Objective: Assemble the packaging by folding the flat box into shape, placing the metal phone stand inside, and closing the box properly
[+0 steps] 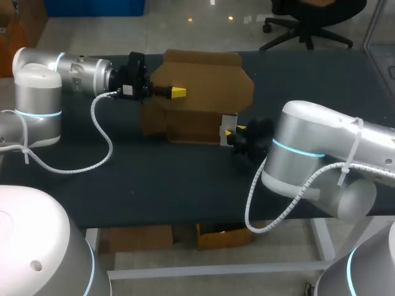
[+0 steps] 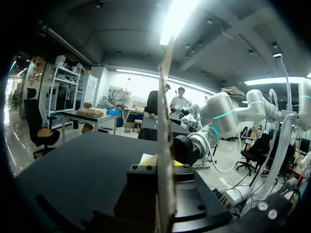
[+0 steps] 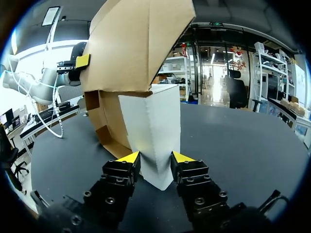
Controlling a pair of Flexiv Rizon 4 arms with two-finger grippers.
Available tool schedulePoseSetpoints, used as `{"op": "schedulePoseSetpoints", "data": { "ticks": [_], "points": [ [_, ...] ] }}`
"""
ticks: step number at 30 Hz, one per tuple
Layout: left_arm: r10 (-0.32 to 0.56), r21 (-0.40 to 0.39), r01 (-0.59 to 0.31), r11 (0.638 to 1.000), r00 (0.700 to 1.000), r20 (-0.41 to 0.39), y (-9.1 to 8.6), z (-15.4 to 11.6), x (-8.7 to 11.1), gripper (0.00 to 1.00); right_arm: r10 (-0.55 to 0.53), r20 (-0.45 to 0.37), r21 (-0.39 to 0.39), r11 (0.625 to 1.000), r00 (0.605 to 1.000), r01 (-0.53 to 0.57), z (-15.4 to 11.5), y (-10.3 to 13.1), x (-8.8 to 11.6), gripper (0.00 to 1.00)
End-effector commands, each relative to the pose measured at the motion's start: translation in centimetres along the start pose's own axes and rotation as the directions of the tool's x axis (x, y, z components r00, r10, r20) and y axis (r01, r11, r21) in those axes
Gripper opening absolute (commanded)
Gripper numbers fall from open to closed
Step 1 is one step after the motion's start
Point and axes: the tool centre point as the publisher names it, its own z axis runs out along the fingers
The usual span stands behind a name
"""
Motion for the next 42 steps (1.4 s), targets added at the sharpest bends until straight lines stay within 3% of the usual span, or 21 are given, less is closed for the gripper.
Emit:
{"op": "schedulePoseSetpoints", "data": {
  "ticks": [1, 21, 34, 42],
  "points": [
    [0.000, -0.001, 0.000, 1.000, 1.000, -0.002, 0.3, 0.1, -0.1, 0.00, -0.012, 0.250, 0.020, 1.000, 0.968, 0.007, 0.5, 0.2, 0.6, 0.38],
    [0.000, -0.001, 0.000, 1.000, 1.000, -0.002, 0.3, 0.1, -0.1, 0.00, -0.047, 0.337, 0.076, 0.997, 0.940, 0.022, 1.2, 1.3, 0.2, 0.35],
    [0.000, -0.001, 0.000, 1.000, 1.000, -0.002, 0.3, 0.1, -0.1, 0.00, -0.036, 0.383, 0.073, 0.997, 0.923, 0.009, 1.1, 1.2, 0.0, 0.29],
    [0.000, -0.001, 0.000, 1.000, 1.000, -0.002, 0.3, 0.1, -0.1, 0.00, -0.029, 0.408, 0.079, 0.997, 0.912, -0.003, 1.3, 1.0, -0.2, 0.30]
  ]
}}
